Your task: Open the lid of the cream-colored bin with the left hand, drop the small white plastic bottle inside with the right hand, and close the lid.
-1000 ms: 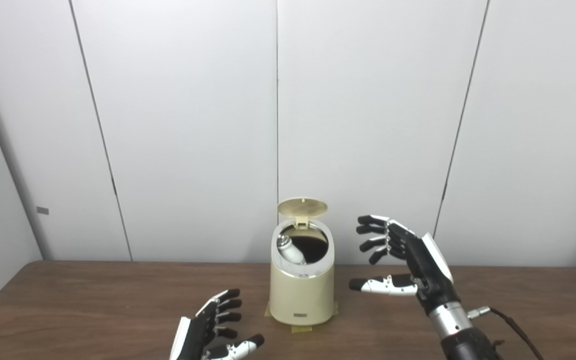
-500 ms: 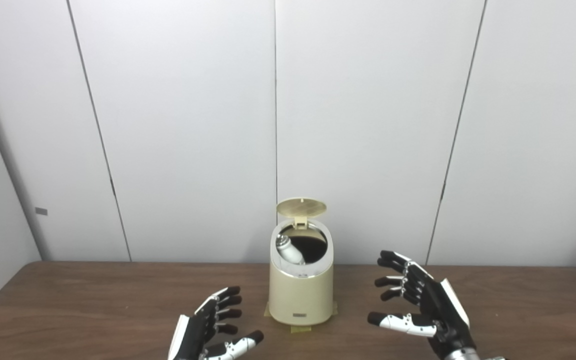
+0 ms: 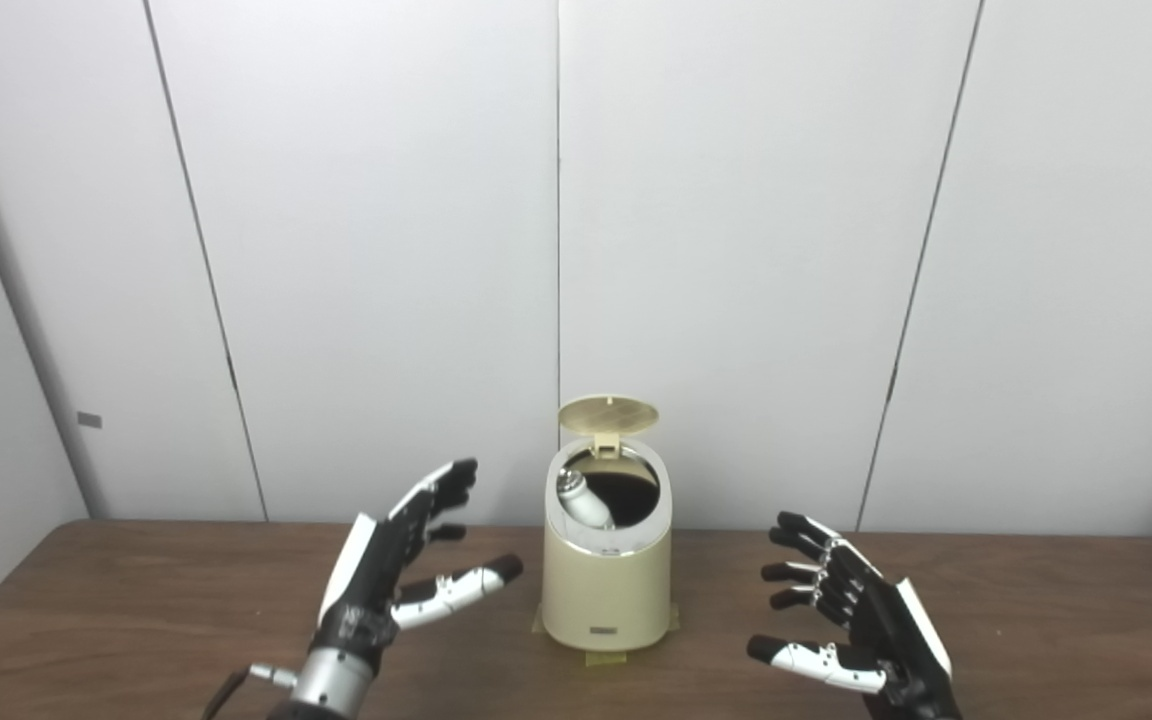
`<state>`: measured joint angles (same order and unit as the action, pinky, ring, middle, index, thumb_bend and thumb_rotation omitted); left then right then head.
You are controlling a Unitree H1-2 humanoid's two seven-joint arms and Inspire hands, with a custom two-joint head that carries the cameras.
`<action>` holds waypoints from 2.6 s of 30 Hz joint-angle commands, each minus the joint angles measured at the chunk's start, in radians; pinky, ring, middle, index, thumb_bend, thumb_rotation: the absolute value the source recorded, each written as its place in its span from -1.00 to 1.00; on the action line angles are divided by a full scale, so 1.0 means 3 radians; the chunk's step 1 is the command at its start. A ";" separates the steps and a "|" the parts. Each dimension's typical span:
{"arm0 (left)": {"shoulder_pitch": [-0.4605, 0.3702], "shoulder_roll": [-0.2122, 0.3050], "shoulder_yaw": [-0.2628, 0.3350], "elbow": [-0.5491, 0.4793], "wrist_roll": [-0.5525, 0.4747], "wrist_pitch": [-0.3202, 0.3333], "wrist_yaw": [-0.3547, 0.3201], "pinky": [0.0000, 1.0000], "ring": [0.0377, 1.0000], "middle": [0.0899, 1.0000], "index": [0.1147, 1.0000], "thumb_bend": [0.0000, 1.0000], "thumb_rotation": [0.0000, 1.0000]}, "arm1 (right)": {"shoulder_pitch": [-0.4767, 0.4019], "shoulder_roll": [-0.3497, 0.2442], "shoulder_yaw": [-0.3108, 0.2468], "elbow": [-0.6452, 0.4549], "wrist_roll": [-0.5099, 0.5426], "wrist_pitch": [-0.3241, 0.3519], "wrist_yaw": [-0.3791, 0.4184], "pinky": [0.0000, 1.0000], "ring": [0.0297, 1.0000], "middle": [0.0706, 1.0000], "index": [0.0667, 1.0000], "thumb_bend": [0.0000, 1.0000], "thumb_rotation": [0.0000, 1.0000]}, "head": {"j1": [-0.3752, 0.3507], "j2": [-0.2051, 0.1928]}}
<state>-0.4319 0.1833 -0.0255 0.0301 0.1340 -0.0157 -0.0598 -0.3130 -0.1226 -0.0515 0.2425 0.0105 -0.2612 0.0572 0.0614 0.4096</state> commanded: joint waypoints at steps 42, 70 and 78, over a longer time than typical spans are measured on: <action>-0.1537 0.0454 -0.1210 0.0687 0.2258 0.0213 -0.0289 1.00 1.00 0.68 0.60 0.93 -0.06 | 0.0088 0.0090 0.0074 -0.0593 -0.0119 0.0277 -0.0029 0.05 0.29 0.54 0.55 0.62 -0.75 | -0.0083 0.0018; -0.1172 0.0586 -0.1061 0.0066 0.2268 0.0112 -0.0718 1.00 0.97 0.51 0.47 0.94 -0.07 | 0.0054 0.0107 0.0095 -0.0596 -0.0167 0.0345 -0.0046 0.10 0.27 0.55 0.57 0.59 -0.67 | -0.0119 0.0105; -0.1121 0.0604 -0.1104 0.0110 0.2316 0.0115 -0.0805 1.00 0.93 0.50 0.48 0.96 -0.03 | 0.0052 0.0112 0.0095 -0.0639 -0.0190 0.0375 -0.0046 0.08 0.26 0.55 0.58 0.60 -0.62 | -0.0135 0.0134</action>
<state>-0.7319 0.3456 -0.3627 0.0748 0.8210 0.0190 -0.2993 -0.2566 -0.0883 -0.0212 0.0923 -0.0494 -0.1357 0.0536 0.0200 0.4479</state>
